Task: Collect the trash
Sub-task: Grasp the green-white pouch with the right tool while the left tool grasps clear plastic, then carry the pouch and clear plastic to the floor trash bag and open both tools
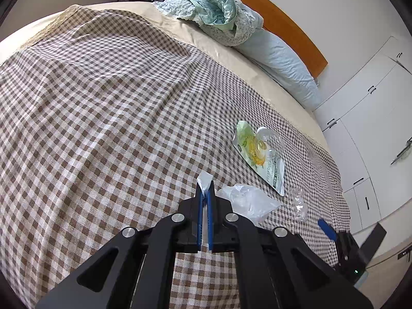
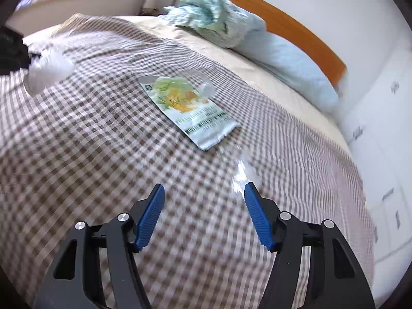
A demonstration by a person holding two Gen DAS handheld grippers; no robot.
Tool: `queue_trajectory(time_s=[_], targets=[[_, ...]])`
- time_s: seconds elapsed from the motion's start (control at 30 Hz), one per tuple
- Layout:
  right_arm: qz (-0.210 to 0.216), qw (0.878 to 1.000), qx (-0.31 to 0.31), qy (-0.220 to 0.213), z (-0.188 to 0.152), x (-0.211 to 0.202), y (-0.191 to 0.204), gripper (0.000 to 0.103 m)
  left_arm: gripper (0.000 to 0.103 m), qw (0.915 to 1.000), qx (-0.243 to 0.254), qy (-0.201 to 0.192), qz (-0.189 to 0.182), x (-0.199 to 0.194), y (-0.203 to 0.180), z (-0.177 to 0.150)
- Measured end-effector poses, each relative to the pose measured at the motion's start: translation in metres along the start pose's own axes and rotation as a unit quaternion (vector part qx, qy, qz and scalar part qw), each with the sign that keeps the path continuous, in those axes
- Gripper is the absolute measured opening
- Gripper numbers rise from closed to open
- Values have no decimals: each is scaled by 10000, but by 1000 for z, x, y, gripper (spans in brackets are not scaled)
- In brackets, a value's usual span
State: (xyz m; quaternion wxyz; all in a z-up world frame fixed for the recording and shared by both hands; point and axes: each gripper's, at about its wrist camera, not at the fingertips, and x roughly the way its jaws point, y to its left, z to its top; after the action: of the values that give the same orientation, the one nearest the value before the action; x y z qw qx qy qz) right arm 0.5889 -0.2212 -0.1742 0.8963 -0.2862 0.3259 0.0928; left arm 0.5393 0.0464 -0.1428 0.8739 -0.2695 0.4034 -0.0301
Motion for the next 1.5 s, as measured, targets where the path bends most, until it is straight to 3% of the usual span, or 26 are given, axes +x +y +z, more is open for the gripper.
queue_trajectory(time_s=[0.1,0.17,0.2,0.23,0.27,0.33,0.37,0.43,0.53,0.63,0.73,0.83,0.93,1.07,1.27,1.4,1.5], targets=[[-147,9975,-674,-177,23,50,16,62,0,9994,261,-72,230,3,-4,-2],[-280,9945,-1003,-94,32,82,22,58,0,9994,277,-45,178,2,-2,-2],[-322,9938,-1027,-294,34,87,19,57,0,9995,278,3,152,4,0,-1],[-346,9937,-1026,-272,38,94,17,47,0,9995,274,23,176,4,3,0],[-221,9951,-934,-221,44,102,13,28,0,9994,279,33,208,6,6,1],[-2,9975,-704,-110,50,111,7,20,0,9992,208,3,347,3,16,6],[105,9979,-631,-107,52,113,6,7,0,9991,131,-47,405,0,20,8],[189,9978,-621,-97,54,111,12,2,0,9993,81,-64,357,-4,24,9],[359,9976,-533,-243,54,86,21,1,0,9987,191,-122,446,-7,19,7],[759,9961,-284,-340,38,35,26,1,0,9971,419,-165,619,-7,10,3],[1346,9905,-14,-286,-2,-35,35,1,0,9967,610,-92,536,-8,-4,-4],[1925,9776,830,-208,-55,-110,31,1,0,9961,796,-62,379,-18,-26,-19],[2024,9667,1543,-248,-102,-179,23,1,0,9958,905,101,11,-36,-57,-44],[1714,9565,2345,-266,-163,-254,-1,1,0,9897,1198,593,-517,-66,-105,-103],[1189,9486,2928,170,-269,-340,-29,1,0,9658,2089,1074,-1093,-107,-177,-198],[850,9425,3086,956,-354,-349,-22,1,0,9515,2396,1375,-1353,-113,-212,-247],[602,9326,3204,1550,-428,-335,-5,1,0,9417,2680,1563,-1303,-111,-233,-279]])
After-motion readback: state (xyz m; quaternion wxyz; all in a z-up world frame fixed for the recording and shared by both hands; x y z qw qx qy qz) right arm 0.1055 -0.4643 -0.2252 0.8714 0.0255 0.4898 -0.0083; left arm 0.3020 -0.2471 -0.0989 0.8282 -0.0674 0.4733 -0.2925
